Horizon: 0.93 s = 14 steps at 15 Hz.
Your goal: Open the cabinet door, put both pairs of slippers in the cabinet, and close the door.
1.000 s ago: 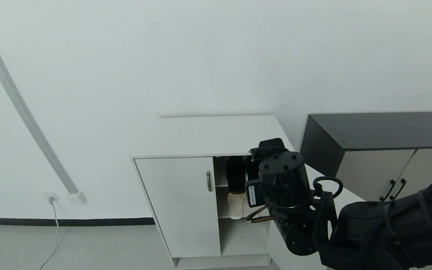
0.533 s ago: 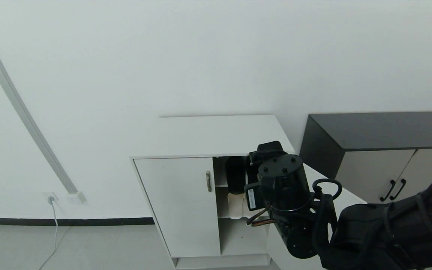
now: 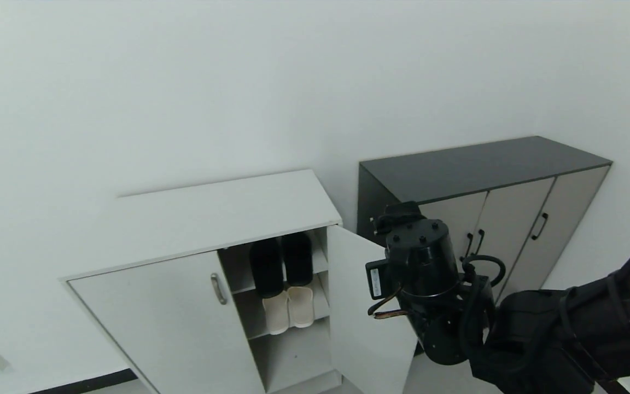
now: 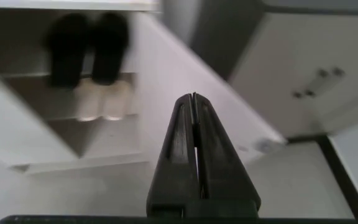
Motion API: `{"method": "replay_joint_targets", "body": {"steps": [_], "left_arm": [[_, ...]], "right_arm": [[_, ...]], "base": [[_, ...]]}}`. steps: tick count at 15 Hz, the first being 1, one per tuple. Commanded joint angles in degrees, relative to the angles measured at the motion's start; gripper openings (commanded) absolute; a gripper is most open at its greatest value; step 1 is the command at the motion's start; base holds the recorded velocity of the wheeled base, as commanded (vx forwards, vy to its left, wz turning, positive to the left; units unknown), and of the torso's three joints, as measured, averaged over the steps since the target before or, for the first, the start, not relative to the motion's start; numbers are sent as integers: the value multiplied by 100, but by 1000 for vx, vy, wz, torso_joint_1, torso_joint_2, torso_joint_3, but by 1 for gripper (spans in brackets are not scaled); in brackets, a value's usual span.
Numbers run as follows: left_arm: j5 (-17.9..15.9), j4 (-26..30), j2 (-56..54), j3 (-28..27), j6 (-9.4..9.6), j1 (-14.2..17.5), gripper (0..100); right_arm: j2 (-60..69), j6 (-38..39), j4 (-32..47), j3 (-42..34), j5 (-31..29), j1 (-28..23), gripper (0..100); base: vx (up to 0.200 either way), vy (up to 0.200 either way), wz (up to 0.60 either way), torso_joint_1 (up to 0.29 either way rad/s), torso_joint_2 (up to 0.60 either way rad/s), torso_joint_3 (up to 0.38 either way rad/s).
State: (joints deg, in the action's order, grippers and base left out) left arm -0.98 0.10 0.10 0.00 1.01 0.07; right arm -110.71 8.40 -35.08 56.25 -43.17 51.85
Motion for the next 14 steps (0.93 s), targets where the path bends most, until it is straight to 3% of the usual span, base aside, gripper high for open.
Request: {"method": "replay_joint_targets", "body": {"steps": [1, 5, 11, 14], "left_arm": [[1, -1, -1, 0, 4, 1, 0], [18, -1, -1, 0, -5, 1, 0], [1, -1, -1, 0, -5, 1, 0], [1, -1, -1, 0, -5, 1, 0]], "right_arm": [[-38, -5, -25, 9, 10, -122, 0], [-55, 13, -350, -9, 625, -518, 0], [-135, 21, -350, 27, 731, -764, 0], [-222, 21, -350, 79, 827, -940, 0]], "base": [[0, 0, 0, 0, 0, 0], [0, 0, 0, 0, 0, 0], [-200, 0, 0, 5, 6, 2], [0, 0, 0, 0, 0, 0]]}}
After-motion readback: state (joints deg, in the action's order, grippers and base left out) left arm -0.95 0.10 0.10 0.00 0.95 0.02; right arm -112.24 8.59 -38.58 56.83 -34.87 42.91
